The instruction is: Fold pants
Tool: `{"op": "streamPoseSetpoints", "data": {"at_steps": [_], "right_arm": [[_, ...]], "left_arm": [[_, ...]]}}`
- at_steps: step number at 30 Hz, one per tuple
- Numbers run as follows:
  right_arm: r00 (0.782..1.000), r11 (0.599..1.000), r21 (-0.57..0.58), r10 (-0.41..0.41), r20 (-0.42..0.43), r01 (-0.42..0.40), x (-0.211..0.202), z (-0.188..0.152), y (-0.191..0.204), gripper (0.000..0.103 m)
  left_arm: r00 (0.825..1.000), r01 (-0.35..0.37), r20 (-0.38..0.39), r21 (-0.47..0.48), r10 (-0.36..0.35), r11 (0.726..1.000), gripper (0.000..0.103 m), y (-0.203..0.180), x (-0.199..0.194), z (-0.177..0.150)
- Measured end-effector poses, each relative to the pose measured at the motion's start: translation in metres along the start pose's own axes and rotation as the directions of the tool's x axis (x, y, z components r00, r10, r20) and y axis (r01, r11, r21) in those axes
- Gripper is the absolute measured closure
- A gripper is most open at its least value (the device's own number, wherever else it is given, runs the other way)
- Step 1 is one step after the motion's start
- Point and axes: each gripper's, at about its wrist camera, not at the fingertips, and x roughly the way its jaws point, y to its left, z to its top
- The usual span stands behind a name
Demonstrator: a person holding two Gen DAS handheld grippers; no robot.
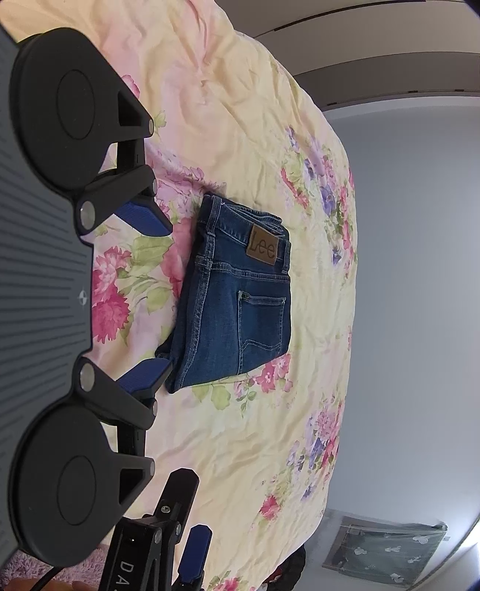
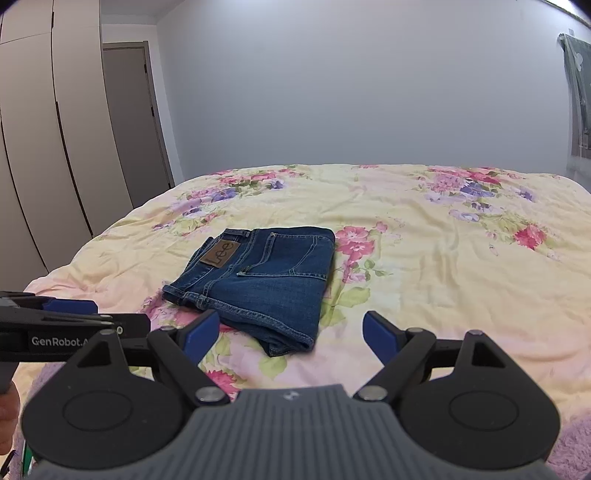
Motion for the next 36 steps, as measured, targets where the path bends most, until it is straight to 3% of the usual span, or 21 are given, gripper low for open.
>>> {"op": "streamPoseSetpoints", "data": {"at_steps": [36], "right_arm": [[1.000, 1.000, 0.013, -0.009, -0.002, 0.009, -0.0009, -0.0008, -0.0035, 0.022]], "left_arm": [[1.000, 0.007, -0.006, 0.023, -0.007, 1.000, 0.015, -0.0104, 0.0010, -0.0013]]}}
